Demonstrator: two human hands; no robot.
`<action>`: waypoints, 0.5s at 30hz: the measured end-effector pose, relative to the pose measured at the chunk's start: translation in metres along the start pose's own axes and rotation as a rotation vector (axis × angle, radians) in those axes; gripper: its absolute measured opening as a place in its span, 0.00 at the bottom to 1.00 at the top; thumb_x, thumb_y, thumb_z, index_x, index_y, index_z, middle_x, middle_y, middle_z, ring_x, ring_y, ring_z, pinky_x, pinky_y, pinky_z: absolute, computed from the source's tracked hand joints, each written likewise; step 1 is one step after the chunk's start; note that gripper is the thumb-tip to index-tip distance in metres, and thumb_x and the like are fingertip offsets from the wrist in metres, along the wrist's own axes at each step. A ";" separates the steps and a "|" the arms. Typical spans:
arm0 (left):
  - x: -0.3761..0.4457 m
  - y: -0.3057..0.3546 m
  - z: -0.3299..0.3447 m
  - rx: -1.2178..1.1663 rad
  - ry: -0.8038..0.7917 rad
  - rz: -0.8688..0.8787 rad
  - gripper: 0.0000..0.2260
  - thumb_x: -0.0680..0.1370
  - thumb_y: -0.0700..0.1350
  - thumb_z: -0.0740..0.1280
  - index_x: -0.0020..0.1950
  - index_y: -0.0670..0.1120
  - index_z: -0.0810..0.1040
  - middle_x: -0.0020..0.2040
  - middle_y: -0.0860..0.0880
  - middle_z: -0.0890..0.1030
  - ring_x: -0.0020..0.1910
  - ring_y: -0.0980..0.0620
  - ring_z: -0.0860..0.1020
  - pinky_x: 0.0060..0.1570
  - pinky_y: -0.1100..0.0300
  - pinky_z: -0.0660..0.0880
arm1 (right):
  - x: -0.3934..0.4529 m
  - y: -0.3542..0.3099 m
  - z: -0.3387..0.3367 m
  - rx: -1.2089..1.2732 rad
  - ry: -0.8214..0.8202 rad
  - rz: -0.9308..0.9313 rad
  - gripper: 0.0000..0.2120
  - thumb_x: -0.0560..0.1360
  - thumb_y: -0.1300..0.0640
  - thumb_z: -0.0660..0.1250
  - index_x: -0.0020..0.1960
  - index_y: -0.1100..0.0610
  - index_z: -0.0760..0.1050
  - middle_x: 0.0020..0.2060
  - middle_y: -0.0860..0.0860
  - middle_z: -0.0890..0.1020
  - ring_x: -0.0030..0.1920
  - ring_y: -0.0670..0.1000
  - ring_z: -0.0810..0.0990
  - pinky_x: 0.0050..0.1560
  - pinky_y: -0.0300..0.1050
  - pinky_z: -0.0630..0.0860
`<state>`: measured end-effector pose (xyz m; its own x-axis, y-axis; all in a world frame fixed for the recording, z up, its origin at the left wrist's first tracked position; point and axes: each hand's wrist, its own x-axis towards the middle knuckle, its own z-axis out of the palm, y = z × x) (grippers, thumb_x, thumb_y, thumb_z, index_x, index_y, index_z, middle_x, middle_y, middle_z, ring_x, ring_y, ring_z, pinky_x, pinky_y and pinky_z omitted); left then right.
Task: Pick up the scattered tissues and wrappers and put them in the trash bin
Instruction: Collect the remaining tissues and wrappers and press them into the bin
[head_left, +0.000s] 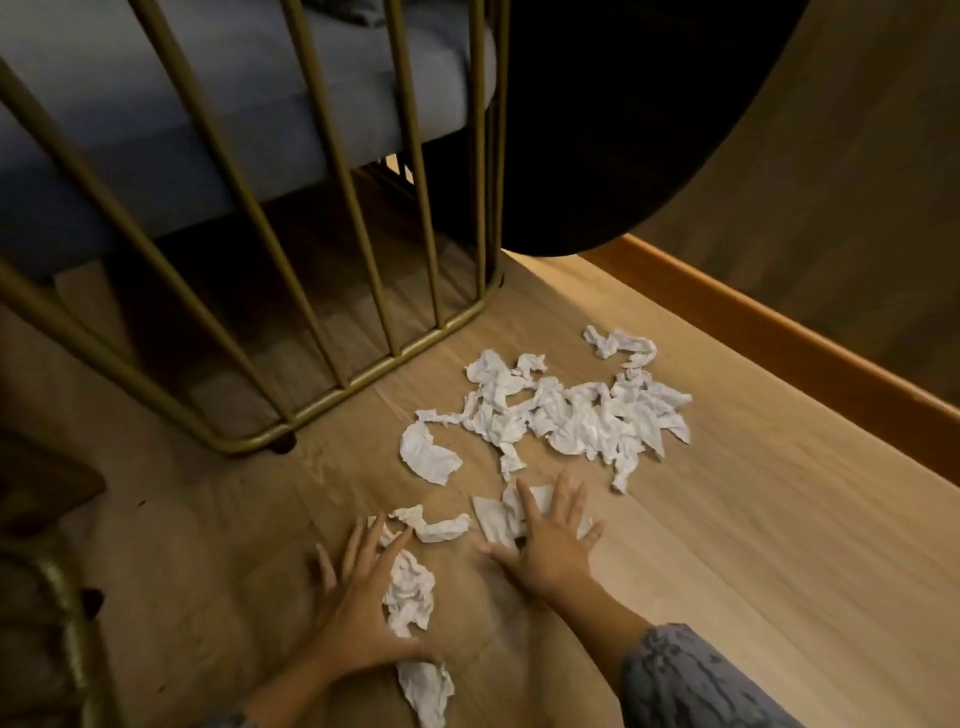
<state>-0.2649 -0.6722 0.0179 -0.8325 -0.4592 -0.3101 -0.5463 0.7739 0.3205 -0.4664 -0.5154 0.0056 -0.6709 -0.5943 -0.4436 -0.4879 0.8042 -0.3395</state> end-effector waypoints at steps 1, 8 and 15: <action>-0.006 -0.004 0.008 -0.015 -0.002 -0.007 0.64 0.48 0.84 0.62 0.76 0.60 0.41 0.76 0.54 0.30 0.74 0.51 0.29 0.69 0.38 0.29 | 0.003 0.001 0.005 -0.007 0.002 -0.028 0.46 0.68 0.24 0.57 0.77 0.39 0.40 0.74 0.56 0.27 0.72 0.64 0.24 0.67 0.74 0.34; -0.011 0.005 0.032 -0.014 0.081 0.160 0.67 0.50 0.83 0.62 0.79 0.49 0.46 0.79 0.44 0.40 0.77 0.44 0.38 0.73 0.40 0.44 | -0.010 0.016 0.040 0.195 0.214 -0.357 0.24 0.80 0.41 0.56 0.73 0.49 0.67 0.78 0.48 0.48 0.78 0.53 0.41 0.76 0.53 0.48; 0.045 0.016 0.044 -0.176 0.269 0.161 0.39 0.65 0.72 0.68 0.71 0.55 0.69 0.79 0.45 0.53 0.78 0.45 0.47 0.75 0.50 0.49 | -0.005 0.026 0.031 0.293 0.447 -0.341 0.10 0.79 0.49 0.64 0.49 0.56 0.75 0.52 0.51 0.73 0.53 0.50 0.71 0.53 0.41 0.70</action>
<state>-0.3066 -0.6613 -0.0302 -0.8908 -0.4544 -0.0039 -0.3946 0.7693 0.5025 -0.4589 -0.4920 -0.0267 -0.7042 -0.7034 0.0973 -0.5847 0.4966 -0.6416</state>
